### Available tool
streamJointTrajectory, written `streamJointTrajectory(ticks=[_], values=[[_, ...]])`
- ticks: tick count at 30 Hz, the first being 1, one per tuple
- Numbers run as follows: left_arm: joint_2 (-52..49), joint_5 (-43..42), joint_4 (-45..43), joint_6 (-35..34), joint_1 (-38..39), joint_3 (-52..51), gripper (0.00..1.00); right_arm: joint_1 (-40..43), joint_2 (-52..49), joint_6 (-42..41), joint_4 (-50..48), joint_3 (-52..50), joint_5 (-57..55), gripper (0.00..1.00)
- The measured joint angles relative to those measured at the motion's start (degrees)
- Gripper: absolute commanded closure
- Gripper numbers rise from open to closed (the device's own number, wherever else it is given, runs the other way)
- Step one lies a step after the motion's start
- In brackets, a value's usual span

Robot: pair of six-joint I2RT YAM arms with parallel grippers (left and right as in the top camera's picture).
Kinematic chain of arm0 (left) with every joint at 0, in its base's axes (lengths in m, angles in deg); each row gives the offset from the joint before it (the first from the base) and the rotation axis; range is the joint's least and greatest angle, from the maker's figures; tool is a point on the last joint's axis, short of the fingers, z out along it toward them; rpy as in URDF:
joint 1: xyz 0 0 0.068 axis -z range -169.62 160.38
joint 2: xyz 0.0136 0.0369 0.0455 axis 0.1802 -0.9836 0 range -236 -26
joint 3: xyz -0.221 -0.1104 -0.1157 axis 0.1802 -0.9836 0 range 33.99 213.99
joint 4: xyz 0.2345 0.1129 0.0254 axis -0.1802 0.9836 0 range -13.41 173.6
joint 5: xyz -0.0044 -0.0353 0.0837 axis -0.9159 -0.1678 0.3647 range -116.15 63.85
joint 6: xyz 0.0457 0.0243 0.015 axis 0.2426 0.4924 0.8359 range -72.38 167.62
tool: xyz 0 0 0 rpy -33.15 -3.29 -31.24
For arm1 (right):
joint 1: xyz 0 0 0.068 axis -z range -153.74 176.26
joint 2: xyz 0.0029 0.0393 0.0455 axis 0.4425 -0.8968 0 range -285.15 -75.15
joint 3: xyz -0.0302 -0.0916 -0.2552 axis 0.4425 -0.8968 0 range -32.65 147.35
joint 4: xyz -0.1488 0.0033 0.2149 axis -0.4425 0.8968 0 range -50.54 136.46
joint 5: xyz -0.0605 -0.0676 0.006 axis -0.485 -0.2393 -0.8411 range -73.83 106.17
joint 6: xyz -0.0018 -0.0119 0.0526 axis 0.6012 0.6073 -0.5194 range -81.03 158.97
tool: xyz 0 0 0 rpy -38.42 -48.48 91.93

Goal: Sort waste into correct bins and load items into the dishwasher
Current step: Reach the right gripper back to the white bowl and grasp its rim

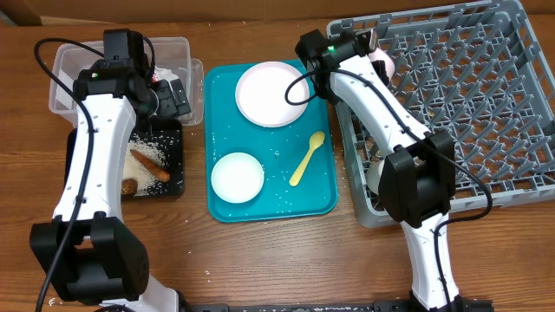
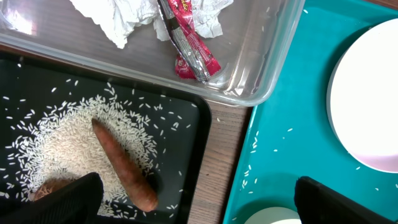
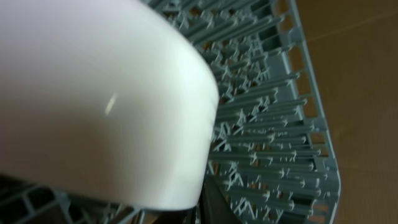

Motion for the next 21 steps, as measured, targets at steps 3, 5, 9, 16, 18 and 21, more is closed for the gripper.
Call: streamJointTrajectory(ticks=[3,5,9,16,18,21], values=[[0.0,0.0,-0.02,0.0,0.0,0.0,0.0,-0.33,-0.07,0.17,3.19,0.57,3.67,0.74],[0.02,0.0,0.0,0.0,0.0,0.0,0.0,-0.74,-0.09,0.42,5.55,1.55,5.99,0.62],[0.02,0.0,0.0,0.0,0.0,0.0,0.0,-2.27,-0.26,0.35,10.12,6.99,10.21,0.53],[0.0,0.0,0.0,0.0,0.0,0.0,0.0,-4.83,-0.24,2.16,12.02,20.33,21.18,0.24],[0.02,0.0,0.0,0.0,0.0,0.0,0.0,-5.09,-0.02,2.51,12.0,22.86,27.61,0.17],[0.0,0.0,0.0,0.0,0.0,0.0,0.0,-5.14,0.76,3.45,11.89,24.17,38.62,0.17]])
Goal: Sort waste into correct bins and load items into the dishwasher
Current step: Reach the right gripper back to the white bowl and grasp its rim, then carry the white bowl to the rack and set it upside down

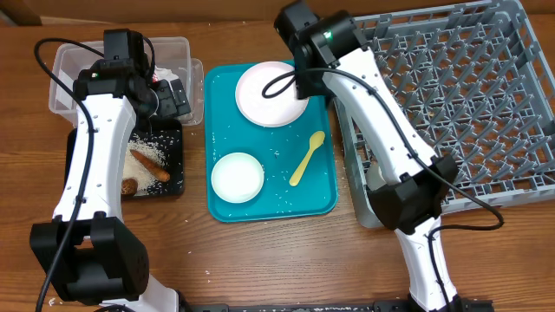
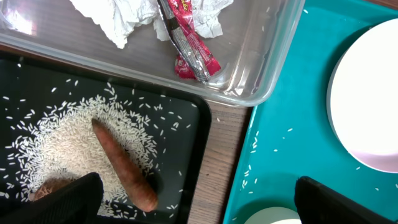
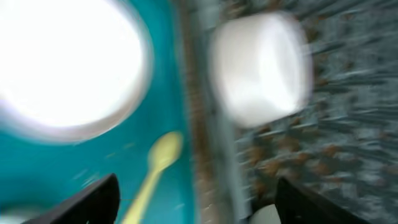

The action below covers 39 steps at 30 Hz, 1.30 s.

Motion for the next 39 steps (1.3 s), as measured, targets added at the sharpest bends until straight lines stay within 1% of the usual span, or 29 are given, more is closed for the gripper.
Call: streamJointTrajectory(ticks=[3,6,8,9,11,13,16,17,19,22,23,27,33,39], values=[[0.0,0.0,0.0,0.0,0.0,0.0,0.0,-0.02,0.5,1.95,0.13,-0.11,12.44,0.18],[0.02,0.0,0.0,0.0,0.0,0.0,0.0,-0.63,0.9,2.86,-1.01,-3.5,19.06,0.23],[0.0,0.0,-0.02,0.0,0.0,0.0,0.0,-1.77,1.03,2.71,-4.37,-7.74,21.75,0.29],[0.0,0.0,-0.02,0.0,0.0,0.0,0.0,-2.45,1.03,2.45,-5.99,-9.77,22.6,0.3],[0.0,0.0,0.0,0.0,0.0,0.0,0.0,-4.5,1.03,0.9,-11.45,-16.02,24.0,0.34],[0.02,0.02,-0.04,0.0,0.0,0.0,0.0,-6.27,0.98,-0.85,-15.15,-21.14,24.98,0.41],[0.02,0.0,0.0,0.0,0.0,0.0,0.0,-8.59,0.92,-3.98,-20.24,-27.76,26.08,0.48],[0.0,0.0,0.0,0.0,0.0,0.0,0.0,-8.98,0.92,-5.03,-22.1,-29.68,26.34,0.49],[0.0,0.0,0.0,0.0,0.0,0.0,0.0,-9.27,0.92,-7.26,-27.26,-34.47,26.84,0.56],[0.0,0.02,0.0,0.0,0.0,0.0,0.0,-9.27,0.9,-9.01,-30.91,-38.95,27.65,0.69],[0.0,0.0,0.0,0.0,0.0,0.0,0.0,-9.27,0.9,-9.57,-32.11,-40.3,27.91,0.78],[0.0,0.0,0.0,0.0,0.0,0.0,0.0,-9.27,0.9,-10.45,-33.35,-42.77,28.26,0.96],[0.02,0.0,0.0,0.0,0.0,0.0,0.0,-8.94,0.92,-10.75,-33.44,-42.8,28.15,0.96],[0.0,0.0,0.0,0.0,0.0,0.0,0.0,-7.37,2.62,-10.71,-29.75,-42.8,25.53,0.96]])
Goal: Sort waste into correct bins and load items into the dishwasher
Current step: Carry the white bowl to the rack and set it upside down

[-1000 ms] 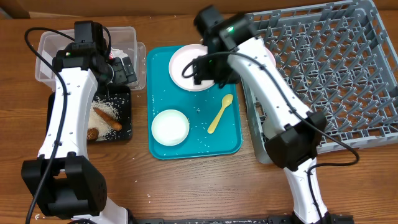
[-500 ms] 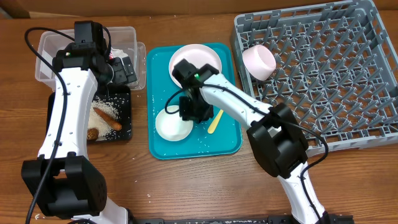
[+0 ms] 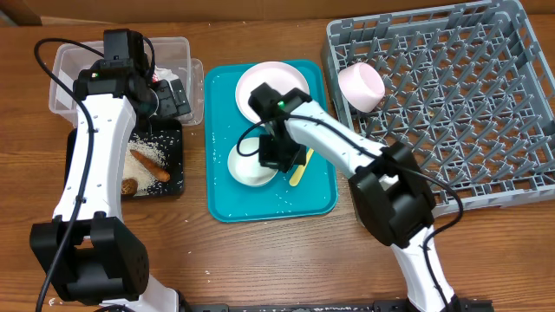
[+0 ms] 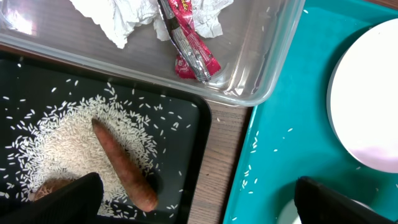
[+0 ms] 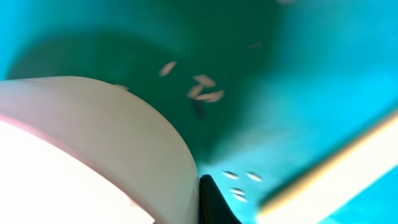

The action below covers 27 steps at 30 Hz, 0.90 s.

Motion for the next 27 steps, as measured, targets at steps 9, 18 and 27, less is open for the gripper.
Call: streamJointTrajectory(ticks=[9,18,27], values=[[0.02,0.0,0.0,0.0,0.0,0.0,0.0,4.31,17.25,-0.02,9.14,0.09,-15.67,0.96],[0.0,0.0,0.0,0.0,0.0,0.0,0.0,7.37,34.03,-9.16,22.53,1.22,-54.49,0.96],[0.0,0.0,0.0,0.0,0.0,0.0,0.0,13.35,30.67,-14.86,8.52,0.33,-85.85,0.96]])
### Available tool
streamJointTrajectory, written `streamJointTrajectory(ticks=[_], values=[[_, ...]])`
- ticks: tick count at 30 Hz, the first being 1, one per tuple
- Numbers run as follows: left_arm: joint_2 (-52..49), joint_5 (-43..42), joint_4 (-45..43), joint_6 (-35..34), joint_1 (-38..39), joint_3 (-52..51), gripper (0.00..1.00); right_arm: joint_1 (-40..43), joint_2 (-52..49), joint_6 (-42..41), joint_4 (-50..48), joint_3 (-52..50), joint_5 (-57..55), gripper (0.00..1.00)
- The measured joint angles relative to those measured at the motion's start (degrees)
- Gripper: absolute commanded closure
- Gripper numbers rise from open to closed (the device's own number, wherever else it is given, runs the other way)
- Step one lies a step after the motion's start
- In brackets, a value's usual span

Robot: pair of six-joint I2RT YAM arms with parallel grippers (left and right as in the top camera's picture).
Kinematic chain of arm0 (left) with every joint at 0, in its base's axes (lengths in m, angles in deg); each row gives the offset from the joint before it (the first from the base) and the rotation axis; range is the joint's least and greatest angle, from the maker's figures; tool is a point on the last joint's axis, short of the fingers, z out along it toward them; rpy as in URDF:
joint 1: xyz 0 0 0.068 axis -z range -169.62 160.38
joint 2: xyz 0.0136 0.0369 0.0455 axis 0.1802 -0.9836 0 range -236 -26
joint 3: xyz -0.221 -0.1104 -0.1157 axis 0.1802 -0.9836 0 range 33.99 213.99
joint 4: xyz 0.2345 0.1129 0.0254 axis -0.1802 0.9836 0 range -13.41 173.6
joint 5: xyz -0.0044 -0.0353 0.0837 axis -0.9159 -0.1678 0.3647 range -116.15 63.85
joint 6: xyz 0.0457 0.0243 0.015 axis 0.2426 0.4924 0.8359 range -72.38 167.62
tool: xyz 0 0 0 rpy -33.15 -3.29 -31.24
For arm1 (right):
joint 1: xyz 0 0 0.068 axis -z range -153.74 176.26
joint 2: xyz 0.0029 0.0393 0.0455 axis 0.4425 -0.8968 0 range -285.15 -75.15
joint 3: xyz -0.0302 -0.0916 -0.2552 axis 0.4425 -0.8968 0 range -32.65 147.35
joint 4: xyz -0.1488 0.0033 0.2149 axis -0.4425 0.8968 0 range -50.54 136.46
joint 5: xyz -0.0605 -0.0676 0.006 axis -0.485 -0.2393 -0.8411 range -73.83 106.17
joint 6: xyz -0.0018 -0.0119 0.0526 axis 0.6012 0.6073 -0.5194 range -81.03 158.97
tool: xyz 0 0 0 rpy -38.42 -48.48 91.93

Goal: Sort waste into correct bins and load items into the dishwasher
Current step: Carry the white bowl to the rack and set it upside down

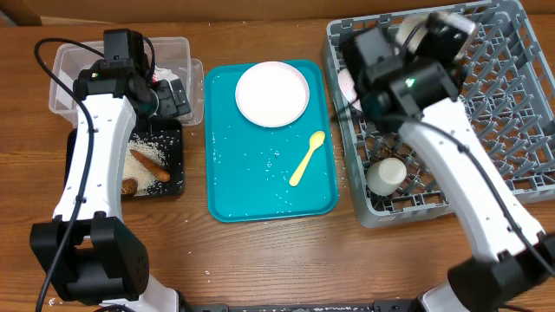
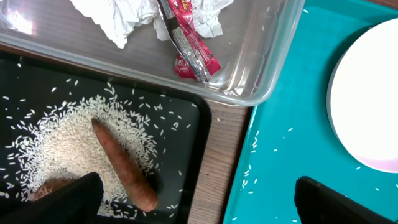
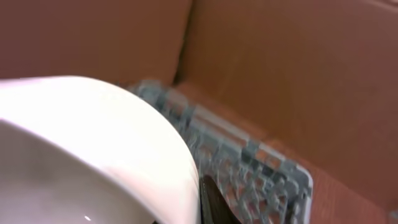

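My right gripper point(image 1: 422, 33) is shut on the rim of a small white bowl point(image 3: 93, 149), held up over the far left part of the grey dish rack point(image 1: 486, 113). One dark finger point(image 3: 210, 200) shows against the bowl's edge. A white plate point(image 1: 271, 94) and a yellow spoon point(image 1: 306, 159) lie on the teal tray point(image 1: 260, 191). A pink cup point(image 1: 346, 83) lies in the rack, partly hidden by the arm. My left gripper point(image 2: 193, 200) hangs open over the edge between the black tray and the teal tray.
A clear bin point(image 2: 249, 74) holds crumpled tissue point(image 2: 124, 18) and a red wrapper point(image 2: 189, 50). The black tray point(image 2: 193, 137) holds rice and a brown sausage point(image 2: 121, 163). A white cup point(image 1: 386, 176) stands in the rack's near left corner. Rice grains dot the teal tray.
The right gripper was down on the small white bowl on the teal tray; now it holds that bowl up over the rack's far left. The left arm has not moved.
First the right gripper was at the rack's left edge with the pink cup. Then the cup lay in the rack and the gripper hung open near the plate. Later it was shut on the small bowl on the tray, and now the bowl is over the rack.
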Motion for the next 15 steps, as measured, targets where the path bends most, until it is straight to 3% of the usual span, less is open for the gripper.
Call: streamJointTrajectory(ticks=[4,8,15], values=[[0.02,0.0,0.04,0.0,0.0,0.0,0.0,6.34,-4.13,5.81,-16.7,-0.44,-5.86,0.96],[0.0,0.02,-0.02,0.0,0.0,0.0,0.0,11.43,-8.83,15.17,-30.12,-0.52,-4.83,0.96],[0.0,0.02,0.0,0.0,0.0,0.0,0.0,15.34,-17.4,27.17,-43.41,-0.61,1.86,0.96]])
